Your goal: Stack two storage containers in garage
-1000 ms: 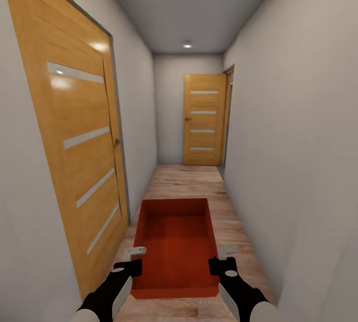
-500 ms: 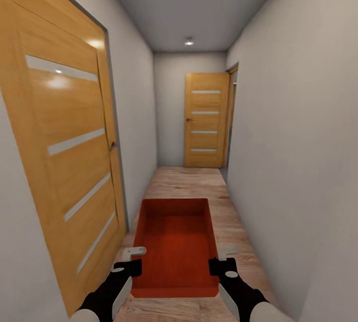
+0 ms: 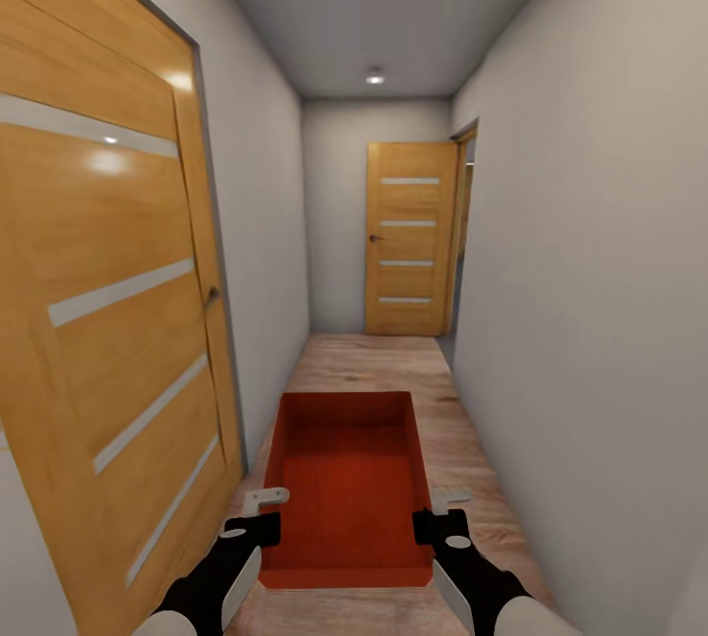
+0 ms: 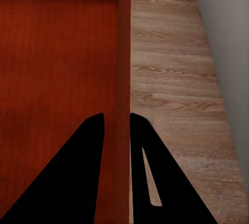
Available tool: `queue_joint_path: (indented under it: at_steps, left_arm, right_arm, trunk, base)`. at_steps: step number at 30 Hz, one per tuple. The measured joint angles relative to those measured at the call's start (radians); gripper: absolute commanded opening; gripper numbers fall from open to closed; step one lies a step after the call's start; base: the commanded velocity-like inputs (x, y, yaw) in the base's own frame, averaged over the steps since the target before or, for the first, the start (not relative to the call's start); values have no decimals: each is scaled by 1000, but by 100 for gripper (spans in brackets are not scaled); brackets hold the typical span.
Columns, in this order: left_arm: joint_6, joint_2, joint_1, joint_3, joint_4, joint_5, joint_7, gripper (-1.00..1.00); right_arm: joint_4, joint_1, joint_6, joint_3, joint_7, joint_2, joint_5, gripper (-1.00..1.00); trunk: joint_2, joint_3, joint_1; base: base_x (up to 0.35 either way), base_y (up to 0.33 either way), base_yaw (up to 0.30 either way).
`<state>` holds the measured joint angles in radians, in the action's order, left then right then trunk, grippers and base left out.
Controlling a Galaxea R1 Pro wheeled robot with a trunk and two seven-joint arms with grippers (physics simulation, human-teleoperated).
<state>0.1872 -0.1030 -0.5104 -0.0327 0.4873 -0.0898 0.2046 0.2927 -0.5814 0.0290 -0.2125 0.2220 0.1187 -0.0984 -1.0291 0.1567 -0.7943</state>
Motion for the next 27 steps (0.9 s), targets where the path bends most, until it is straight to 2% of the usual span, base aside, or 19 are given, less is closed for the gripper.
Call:
queue_joint_path:
  at_steps: [27]
  left_arm:
    - [0,0,0,-1,-1,-1,1,-100]
  right_arm:
    - [-3,0,0,-1,1,1,0,-100]
  trunk:
    - [0,0,0]
  base:
    - [322,0,0]
